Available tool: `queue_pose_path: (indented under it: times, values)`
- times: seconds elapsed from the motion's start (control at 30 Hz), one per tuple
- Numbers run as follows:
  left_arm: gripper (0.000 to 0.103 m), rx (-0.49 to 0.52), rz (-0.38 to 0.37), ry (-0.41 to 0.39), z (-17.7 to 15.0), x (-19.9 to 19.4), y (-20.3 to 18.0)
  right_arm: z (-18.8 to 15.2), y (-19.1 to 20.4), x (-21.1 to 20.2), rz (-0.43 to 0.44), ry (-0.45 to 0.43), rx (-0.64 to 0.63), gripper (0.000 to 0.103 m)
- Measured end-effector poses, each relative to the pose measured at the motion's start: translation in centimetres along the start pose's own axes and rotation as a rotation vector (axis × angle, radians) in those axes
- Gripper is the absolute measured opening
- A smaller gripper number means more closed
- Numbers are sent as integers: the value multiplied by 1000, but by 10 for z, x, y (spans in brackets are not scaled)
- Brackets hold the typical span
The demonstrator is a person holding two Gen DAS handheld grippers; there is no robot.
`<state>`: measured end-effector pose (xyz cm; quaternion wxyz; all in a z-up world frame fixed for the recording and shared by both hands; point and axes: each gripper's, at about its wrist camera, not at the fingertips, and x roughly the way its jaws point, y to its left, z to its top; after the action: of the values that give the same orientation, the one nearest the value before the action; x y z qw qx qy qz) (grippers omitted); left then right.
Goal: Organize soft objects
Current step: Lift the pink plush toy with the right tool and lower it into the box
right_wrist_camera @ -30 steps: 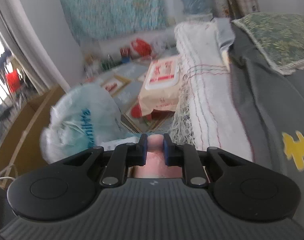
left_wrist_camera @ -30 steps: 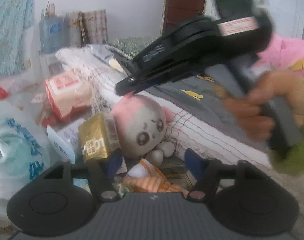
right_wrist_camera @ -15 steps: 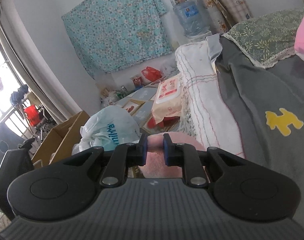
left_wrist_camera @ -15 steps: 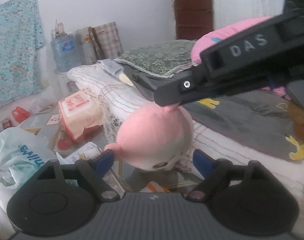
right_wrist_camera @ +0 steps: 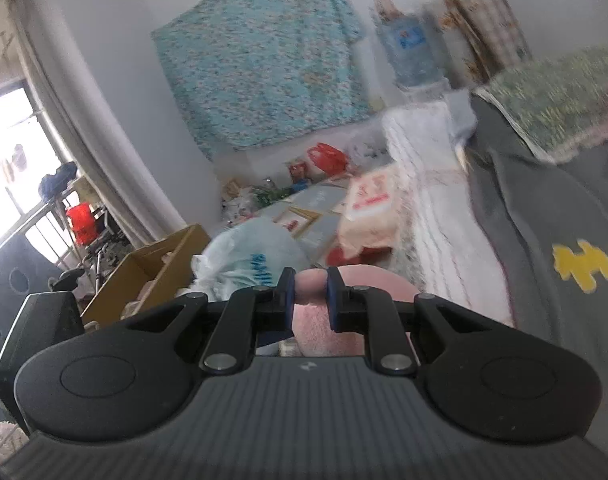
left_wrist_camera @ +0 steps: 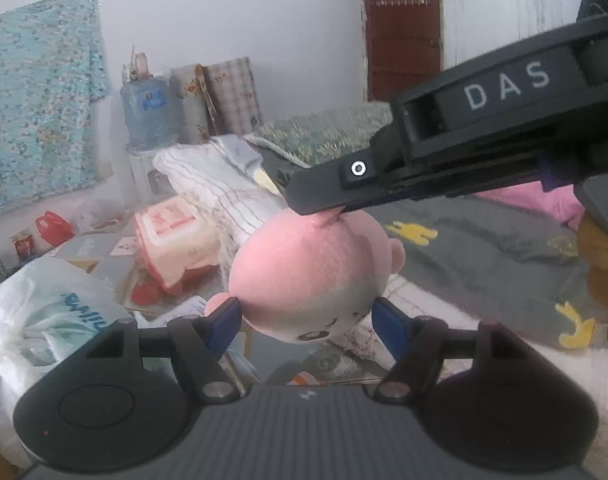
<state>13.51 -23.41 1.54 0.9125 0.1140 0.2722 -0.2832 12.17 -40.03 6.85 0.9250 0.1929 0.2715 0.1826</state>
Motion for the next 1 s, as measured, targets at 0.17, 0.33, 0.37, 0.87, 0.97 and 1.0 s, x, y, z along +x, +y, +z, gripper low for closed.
queue_pose_path:
  times: [0.17, 0.33, 0.37, 0.87, 0.97, 1.0]
  values:
    - [73, -52, 22, -59, 4, -33, 16, 17, 43, -4, 36, -8, -89, 14]
    - [73, -130, 100, -127, 5, -74, 48, 33, 103, 3, 106, -1, -200, 14]
    - [73, -153, 124, -141, 4, -85, 57, 36, 117, 5, 123, 2, -222, 14]
    - [74, -408, 538, -114, -36, -205, 208, 54, 330, 125, 535, 202, -394, 14]
    - [74, -474, 573, -55, -51, -207, 238, 49, 358, 168, 566, 286, -370, 14]
    - [74, -495, 582, -35, -56, -205, 248, 47, 364, 182, 571, 318, -353, 14]
